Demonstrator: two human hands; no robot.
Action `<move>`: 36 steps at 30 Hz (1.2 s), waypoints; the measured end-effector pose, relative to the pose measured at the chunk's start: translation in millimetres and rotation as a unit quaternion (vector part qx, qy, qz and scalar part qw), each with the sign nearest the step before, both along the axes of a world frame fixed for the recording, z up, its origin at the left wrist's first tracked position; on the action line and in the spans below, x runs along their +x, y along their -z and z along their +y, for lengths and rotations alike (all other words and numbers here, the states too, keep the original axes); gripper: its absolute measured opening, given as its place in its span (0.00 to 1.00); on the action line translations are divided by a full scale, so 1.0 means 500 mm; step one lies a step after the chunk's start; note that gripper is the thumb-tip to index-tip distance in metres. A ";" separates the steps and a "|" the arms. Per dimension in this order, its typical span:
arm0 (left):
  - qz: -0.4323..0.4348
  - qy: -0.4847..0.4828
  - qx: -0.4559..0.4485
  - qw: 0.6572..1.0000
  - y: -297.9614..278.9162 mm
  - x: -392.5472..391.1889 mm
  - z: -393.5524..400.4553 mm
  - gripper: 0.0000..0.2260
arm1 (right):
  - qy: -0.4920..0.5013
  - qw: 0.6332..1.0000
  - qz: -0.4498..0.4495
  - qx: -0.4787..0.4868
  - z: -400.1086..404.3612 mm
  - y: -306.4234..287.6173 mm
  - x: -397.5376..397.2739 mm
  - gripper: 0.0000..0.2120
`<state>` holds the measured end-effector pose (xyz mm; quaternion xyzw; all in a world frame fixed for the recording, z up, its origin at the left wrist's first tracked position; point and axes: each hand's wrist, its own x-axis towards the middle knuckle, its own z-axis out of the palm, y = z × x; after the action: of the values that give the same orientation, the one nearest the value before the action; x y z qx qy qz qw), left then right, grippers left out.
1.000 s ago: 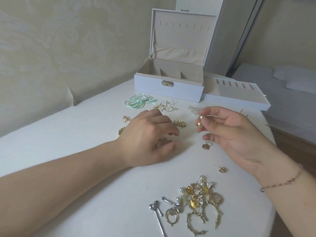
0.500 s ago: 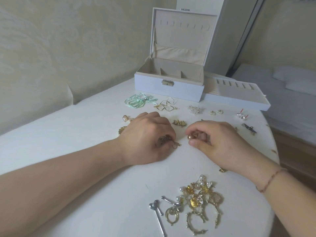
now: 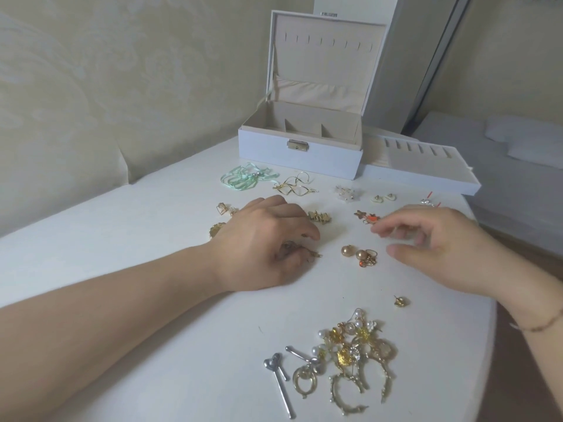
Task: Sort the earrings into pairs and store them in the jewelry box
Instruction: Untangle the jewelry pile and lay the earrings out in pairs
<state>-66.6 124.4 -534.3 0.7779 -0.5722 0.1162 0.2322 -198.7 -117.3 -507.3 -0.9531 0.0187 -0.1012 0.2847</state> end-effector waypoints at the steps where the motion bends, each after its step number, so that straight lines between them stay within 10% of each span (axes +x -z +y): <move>1: -0.002 0.018 0.003 1.000 -0.001 -0.001 0.000 0.14 | -0.009 1.000 0.016 -0.006 0.000 0.005 -0.005 0.19; 14: -0.011 0.088 0.007 0.996 0.003 0.004 0.000 0.12 | -0.055 0.997 -0.010 -0.045 -0.003 0.034 -0.016 0.09; 20: -0.006 0.111 -0.078 0.991 -0.004 -0.005 -0.001 0.10 | -0.022 0.982 -0.054 0.179 0.011 0.008 -0.035 0.06; 24: 0.159 0.086 -0.146 0.973 -0.013 -0.026 -0.001 0.10 | -0.059 0.957 -0.082 0.271 0.049 -0.028 -0.025 0.03; 28: 0.495 0.116 -0.173 0.843 -0.031 -0.050 -0.016 0.13 | -0.092 0.965 -0.098 0.226 0.091 -0.049 -0.007 0.02; 32: 0.596 0.167 -0.157 0.769 -0.038 -0.066 -0.020 0.12 | -0.089 0.971 -0.116 0.187 0.117 -0.054 0.010 0.06; 36: 0.590 0.120 -0.174 0.779 -0.034 -0.075 -0.021 0.07 | -0.078 0.975 -0.112 0.176 0.122 -0.037 0.005 0.03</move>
<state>-104.0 113.6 -517.3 0.5658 -0.3817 -0.2968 0.6679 -196.0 -56.3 -488.9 -0.8692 -0.0707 -0.1803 0.4550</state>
